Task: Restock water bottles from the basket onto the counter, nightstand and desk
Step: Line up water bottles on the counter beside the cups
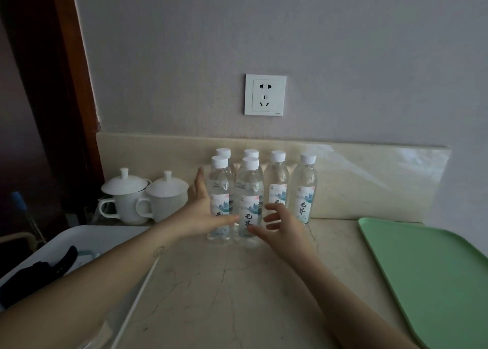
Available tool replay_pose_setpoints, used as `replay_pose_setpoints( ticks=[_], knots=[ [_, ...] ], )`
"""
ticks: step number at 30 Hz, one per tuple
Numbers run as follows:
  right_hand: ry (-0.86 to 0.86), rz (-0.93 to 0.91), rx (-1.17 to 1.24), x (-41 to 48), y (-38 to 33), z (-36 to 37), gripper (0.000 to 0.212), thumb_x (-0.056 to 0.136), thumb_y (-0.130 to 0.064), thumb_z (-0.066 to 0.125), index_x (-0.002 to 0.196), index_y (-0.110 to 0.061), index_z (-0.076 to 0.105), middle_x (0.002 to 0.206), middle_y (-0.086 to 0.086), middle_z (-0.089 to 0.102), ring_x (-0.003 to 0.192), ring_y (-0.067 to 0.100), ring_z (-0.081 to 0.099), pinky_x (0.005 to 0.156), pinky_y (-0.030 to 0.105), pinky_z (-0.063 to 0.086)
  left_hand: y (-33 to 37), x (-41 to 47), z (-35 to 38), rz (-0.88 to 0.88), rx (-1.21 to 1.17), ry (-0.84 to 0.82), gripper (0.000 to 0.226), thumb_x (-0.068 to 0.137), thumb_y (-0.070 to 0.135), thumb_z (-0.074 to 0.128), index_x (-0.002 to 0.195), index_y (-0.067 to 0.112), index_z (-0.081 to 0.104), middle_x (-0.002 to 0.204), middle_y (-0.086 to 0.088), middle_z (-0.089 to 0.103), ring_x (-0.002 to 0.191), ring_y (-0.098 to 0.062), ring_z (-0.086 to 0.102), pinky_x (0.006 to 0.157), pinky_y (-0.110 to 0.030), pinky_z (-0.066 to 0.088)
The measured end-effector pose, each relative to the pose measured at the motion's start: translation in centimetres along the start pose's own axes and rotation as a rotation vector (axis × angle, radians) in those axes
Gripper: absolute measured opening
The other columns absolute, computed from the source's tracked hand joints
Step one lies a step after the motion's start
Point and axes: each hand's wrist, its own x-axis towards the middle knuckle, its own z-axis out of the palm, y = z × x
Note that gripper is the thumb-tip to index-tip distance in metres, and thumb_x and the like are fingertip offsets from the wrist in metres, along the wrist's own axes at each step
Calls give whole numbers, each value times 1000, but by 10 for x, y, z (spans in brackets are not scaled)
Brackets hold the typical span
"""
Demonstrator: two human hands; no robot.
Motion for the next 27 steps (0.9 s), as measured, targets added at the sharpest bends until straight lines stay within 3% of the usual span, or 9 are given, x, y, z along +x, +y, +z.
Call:
replay_pose_setpoints(
  ticks=[2, 6, 8, 13, 21, 27],
  knots=[
    [55, 3, 1, -2, -3, -10, 67, 71, -58, 75, 126, -28, 51, 98, -15, 60, 88, 3, 62, 75, 26, 53, 13, -5, -3, 103, 19, 118, 129, 76, 50, 75, 148, 19, -27, 159, -4, -15, 148, -17, -5, 118, -33, 10],
    [146, 7, 1, -8, -10, -35, 57, 78, -51, 72, 124, -22, 54, 97, -10, 62, 85, 7, 65, 76, 30, 55, 48, -21, -11, 560, -5, 543, 76, 89, 27, 65, 146, 0, 22, 146, -17, 27, 139, -22, 28, 116, -24, 22],
    [197, -1, -7, -14, -14, -53, 51, 82, -46, 71, 123, -21, 55, 97, -7, 65, 83, 7, 65, 72, 28, 54, 68, -25, -12, 732, -18, 613, 63, 90, 27, 57, 139, -5, 34, 138, -18, 37, 132, -23, 37, 113, -24, 28],
    [382, -5, -109, -38, -29, -110, 36, 86, -39, 68, 116, -23, 57, 87, -12, 64, 74, -2, 62, 63, 21, 49, 129, -27, 12, 932, -63, 500, 55, 89, 21, 54, 135, -6, 40, 135, -14, 41, 131, -24, 39, 114, -32, 30],
    [608, 190, -400, -126, -14, -225, 29, 85, -31, 63, 113, -27, 55, 88, -12, 65, 86, 16, 66, 79, 38, 54, 217, -55, 97, 1076, -47, 206, 59, 85, 25, 50, 135, -7, 42, 138, -22, 43, 131, -33, 40, 113, -39, 31],
    [785, 394, -463, -217, 19, -312, 30, 84, -23, 61, 113, -25, 57, 86, -10, 63, 89, 22, 65, 83, 39, 53, 289, -90, 172, 1115, -123, 0, 66, 86, 26, 53, 141, -5, 35, 145, -21, 37, 137, -33, 35, 115, -40, 26]
  ],
)
